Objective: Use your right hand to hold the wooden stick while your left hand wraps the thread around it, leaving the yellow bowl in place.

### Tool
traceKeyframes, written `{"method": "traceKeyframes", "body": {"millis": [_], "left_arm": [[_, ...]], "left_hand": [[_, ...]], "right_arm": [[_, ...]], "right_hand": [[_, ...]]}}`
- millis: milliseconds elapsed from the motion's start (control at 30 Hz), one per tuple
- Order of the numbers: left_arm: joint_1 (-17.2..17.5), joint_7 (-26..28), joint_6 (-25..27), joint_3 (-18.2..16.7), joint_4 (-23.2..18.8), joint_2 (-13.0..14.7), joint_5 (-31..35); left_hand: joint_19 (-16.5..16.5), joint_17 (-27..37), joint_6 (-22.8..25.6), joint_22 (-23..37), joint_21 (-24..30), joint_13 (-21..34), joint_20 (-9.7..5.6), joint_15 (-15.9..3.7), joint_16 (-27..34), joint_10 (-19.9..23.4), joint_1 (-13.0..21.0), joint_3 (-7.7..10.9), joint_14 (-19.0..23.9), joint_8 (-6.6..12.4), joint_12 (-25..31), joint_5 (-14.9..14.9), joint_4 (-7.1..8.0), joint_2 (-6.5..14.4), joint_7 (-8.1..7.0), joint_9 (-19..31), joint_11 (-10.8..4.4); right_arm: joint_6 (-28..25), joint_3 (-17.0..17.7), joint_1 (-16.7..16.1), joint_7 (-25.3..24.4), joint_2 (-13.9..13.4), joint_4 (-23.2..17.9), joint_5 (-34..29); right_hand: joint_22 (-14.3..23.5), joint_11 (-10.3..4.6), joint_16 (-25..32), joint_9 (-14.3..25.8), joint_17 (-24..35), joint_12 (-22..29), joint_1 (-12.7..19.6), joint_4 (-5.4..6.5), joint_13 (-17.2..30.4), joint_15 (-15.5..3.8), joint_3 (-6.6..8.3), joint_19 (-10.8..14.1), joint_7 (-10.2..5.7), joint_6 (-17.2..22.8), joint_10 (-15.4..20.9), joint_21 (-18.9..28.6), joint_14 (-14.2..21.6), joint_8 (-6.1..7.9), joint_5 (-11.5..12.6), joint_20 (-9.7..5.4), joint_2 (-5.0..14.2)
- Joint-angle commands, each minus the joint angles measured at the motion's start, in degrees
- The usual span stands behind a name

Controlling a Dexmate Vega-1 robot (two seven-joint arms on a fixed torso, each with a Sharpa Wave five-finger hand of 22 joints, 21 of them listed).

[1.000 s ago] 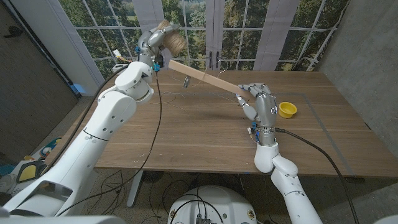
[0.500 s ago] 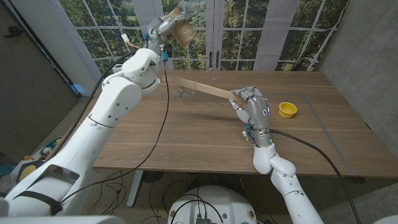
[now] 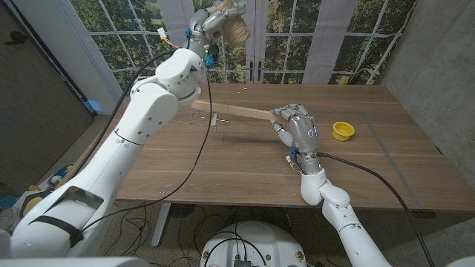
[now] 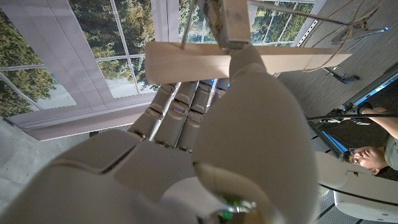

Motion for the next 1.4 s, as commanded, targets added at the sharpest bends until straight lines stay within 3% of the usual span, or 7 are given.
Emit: {"method": "traceKeyframes", "body": {"millis": [33, 400, 667, 933, 1167, 1367, 1400], "left_arm": [[0.61, -0.77, 0.51, 1.13, -2.51, -0.53, 1.75], [6.29, -4.00, -3.37, 0.68, -3.81, 0.12, 1.19], [11.89, -6.51, -8.39, -0.14, -3.70, 0.98, 1.18], [16.88, -7.97, -10.45, -0.64, -3.19, 3.01, 1.24], [19.69, -4.39, -13.59, -1.04, -1.88, 2.70, 6.50], [21.88, -3.30, -15.38, -1.73, 0.68, 0.65, 5.84], [22.02, -3.10, -15.44, -1.66, 0.87, 0.74, 6.42]], "left_hand": [[2.20, -0.09, 5.57, 0.21, 10.35, 0.18, -9.33, -20.25, -0.23, 3.96, 7.14, 6.82, 17.28, -0.35, -0.08, 0.04, 2.17, 10.05, -0.32, 0.24, -3.44], [2.22, -0.42, 5.72, 0.23, 10.56, 0.18, -9.46, -20.26, -0.48, 4.25, 7.25, 6.93, 17.27, -0.49, -0.12, 0.03, 2.07, 10.04, -0.04, 0.34, -3.24], [2.36, -0.64, 5.77, 0.23, 10.73, 0.28, -9.48, -20.27, -0.57, 4.30, 7.35, 6.99, 17.44, -0.59, -0.14, 0.01, 2.02, 10.06, 0.07, 0.39, -3.29], [2.35, -0.87, 5.80, 0.20, 10.79, 0.46, -9.48, -20.26, -0.65, 4.26, 7.39, 7.05, 17.62, -0.67, -0.14, -0.01, 2.01, 10.04, 0.17, 0.48, -3.17], [2.35, -1.03, 5.95, 0.18, 10.83, 0.44, -9.45, -20.26, -0.72, 4.36, 7.38, 7.08, 17.70, -0.70, -0.18, -0.02, 2.05, 10.06, -0.03, 0.48, -3.20], [2.27, -1.24, 6.03, 0.14, 10.80, 0.46, -9.35, -20.26, -0.85, 4.39, 7.28, 7.11, 17.72, -0.79, -0.24, -0.04, 2.15, 10.09, -0.14, 0.47, -3.43], [2.27, -1.30, 6.00, 0.14, 10.81, 0.51, -9.33, -20.26, -0.89, 4.37, 7.25, 7.11, 17.70, -0.82, -0.24, -0.04, 2.17, 10.10, -0.20, 0.47, -3.42]], "right_arm": [[-4.94, -3.15, 2.91, 0.00, -1.08, 3.11, 2.23], [-10.88, -6.32, 5.85, 0.00, -1.27, 5.83, 5.11], [-13.87, -6.13, 7.02, 0.00, 0.21, 6.56, 5.93], [-13.04, -1.69, 7.70, 0.00, 4.25, 7.78, 5.78], [-11.75, 1.41, 7.98, 0.00, 6.71, 7.71, 4.64], [-10.09, 4.17, 8.05, 0.00, 8.63, 6.71, 4.62], [-9.73, 4.66, 8.06, 0.00, 8.95, 6.51, 4.65]], "right_hand": [[-0.03, -3.01, -0.07, 7.81, 0.06, 4.85, 6.67, 0.24, 7.62, -5.70, -0.18, -0.34, -3.30, 3.55, 5.12, 0.54, 0.25, 0.30, 0.35, -5.65, 7.37], [-0.07, -3.03, -0.18, 7.82, 0.05, 4.73, 6.75, 0.28, 7.65, -5.69, -0.19, -0.37, -3.27, 3.64, 5.25, 0.89, 0.25, 0.29, 0.45, -5.50, 7.40], [-0.11, -3.07, -0.20, 7.79, 0.09, 4.64, 6.79, 0.32, 7.71, -5.67, -0.19, -0.44, -3.29, 3.72, 5.25, 1.08, 0.34, 0.27, 0.53, -5.45, 7.40], [-0.13, -2.97, -0.19, 7.72, 0.23, 4.57, 6.71, 0.40, 7.56, -5.67, -0.25, -0.50, -3.18, 3.89, 5.60, 1.30, 0.42, 0.26, 0.60, -5.23, 7.30], [-0.17, -3.22, -0.31, 7.67, 0.20, 4.45, 6.58, 0.58, 7.50, -5.58, -0.19, -0.54, -3.11, 3.95, 5.68, 1.48, 0.48, 0.23, 0.72, -5.23, 7.40], [-0.21, -3.34, -0.37, 7.59, 0.17, 4.39, 6.47, 0.69, 7.56, -5.57, -0.16, -0.57, -3.15, 4.04, 5.68, 1.60, 0.61, 0.21, 0.83, -5.20, 7.38], [-0.22, -2.77, -0.41, 7.59, 0.15, 4.36, 6.48, 0.69, 7.42, -5.57, -0.13, -0.56, -3.13, 4.03, 5.86, 1.64, 0.63, 0.20, 0.86, -5.19, 7.38]]}}
